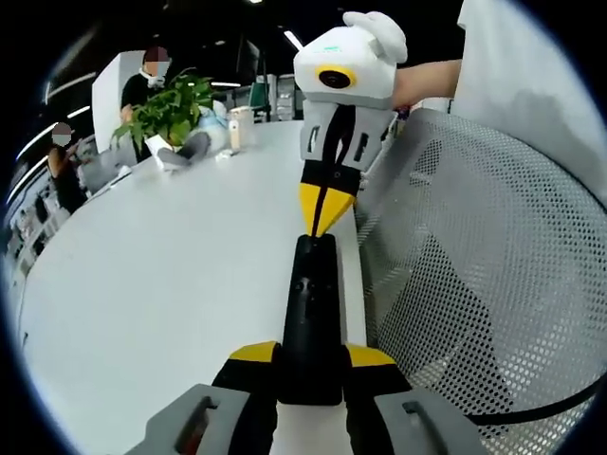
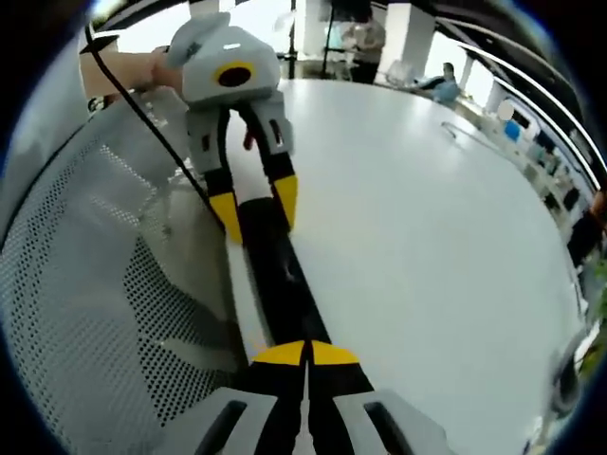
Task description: Press the specified remote control buttons in sequence, fully releasing each button before pressing the next.
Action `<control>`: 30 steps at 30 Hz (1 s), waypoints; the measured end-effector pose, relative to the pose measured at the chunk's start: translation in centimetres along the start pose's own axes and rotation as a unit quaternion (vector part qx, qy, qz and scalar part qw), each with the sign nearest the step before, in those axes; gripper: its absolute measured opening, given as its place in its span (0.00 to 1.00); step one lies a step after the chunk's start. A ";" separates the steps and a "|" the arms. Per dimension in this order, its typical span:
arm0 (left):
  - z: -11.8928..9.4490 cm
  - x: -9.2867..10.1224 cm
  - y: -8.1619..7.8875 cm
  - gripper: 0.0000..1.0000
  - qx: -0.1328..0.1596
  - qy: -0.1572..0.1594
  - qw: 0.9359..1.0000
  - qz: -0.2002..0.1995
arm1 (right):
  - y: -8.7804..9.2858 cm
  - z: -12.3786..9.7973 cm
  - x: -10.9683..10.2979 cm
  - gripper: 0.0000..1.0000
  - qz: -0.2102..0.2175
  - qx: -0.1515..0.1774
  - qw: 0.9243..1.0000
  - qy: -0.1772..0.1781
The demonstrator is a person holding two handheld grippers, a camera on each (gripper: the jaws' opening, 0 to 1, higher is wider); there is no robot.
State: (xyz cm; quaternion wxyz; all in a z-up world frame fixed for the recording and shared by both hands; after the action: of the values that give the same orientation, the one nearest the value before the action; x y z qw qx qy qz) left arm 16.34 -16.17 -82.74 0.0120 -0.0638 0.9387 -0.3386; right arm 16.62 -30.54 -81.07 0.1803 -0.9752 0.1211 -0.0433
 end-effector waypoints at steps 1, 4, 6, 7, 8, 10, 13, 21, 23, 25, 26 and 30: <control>0.0 0.0 0.0 0.25 0.000 -0.001 1.000 -0.001 | -0.1 0.0 0.0 0.00 0.002 -0.006 1.000 0.002; 0.1 0.1 0.0 0.25 0.008 -0.011 1.000 -0.014 | -0.2 0.0 -0.1 0.00 -0.026 -0.022 0.999 0.008; 0.1 0.2 0.0 0.25 0.011 -0.018 1.000 -0.020 | -0.3 0.1 -0.1 0.00 -0.029 -0.031 0.999 0.007; 0.1 0.2 0.0 0.25 0.012 -0.018 1.000 -0.022 | -0.3 0.0 -0.1 0.00 -0.016 -0.039 0.999 0.011; 0.1 0.2 0.0 0.25 0.012 -0.020 0.999 -0.022 | -0.4 0.1 -0.1 0.00 -0.018 -0.040 0.999 0.012; 0.1 0.2 0.0 0.25 0.013 -0.020 0.999 -0.023 | -0.2 0.0 -0.2 0.00 -0.036 -0.034 0.999 0.015; 0.1 0.1 0.1 0.25 0.019 -0.020 0.999 -0.025 | 0.1 0.0 0.0 0.00 -0.002 -0.001 1.000 0.006; 0.1 0.0 0.1 0.25 0.024 -0.019 0.999 -0.023 | 0.9 -0.4 0.8 0.00 0.001 -0.012 0.999 0.046; 0.1 0.0 0.1 0.25 0.026 -0.017 0.999 -0.021 | -0.2 -0.3 0.4 0.00 -0.039 0.024 0.998 0.041; 0.1 0.0 0.1 0.25 0.026 -0.018 0.999 -0.022 | -0.4 -0.3 -0.1 0.00 -0.017 0.035 0.999 0.015; 0.1 0.0 0.1 0.25 0.026 -0.018 0.999 -0.022 | -0.3 -0.2 0.0 0.00 -0.007 0.033 0.999 0.010; 0.2 0.0 0.1 0.25 0.027 -0.017 0.999 -0.021 | -0.4 -0.2 0.3 0.00 0.004 0.039 0.999 0.008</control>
State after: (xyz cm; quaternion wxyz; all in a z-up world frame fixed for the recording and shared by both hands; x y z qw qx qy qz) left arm 16.31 -16.18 -82.94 0.0229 -0.0885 0.9274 -0.3626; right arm 16.96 -30.33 -80.78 0.2177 -0.9664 0.1251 -0.0549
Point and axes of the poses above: the point that each gripper's makers call its tool centre point, and the gripper's own axes: z roughly forward along the fingers, x roughly to its right, y roughly out of its underside, the point moved 5 cm from there along -z, roughly backward along the fingers, and after that the axes turned 9 degrees about -x, right-handed, at the moved point
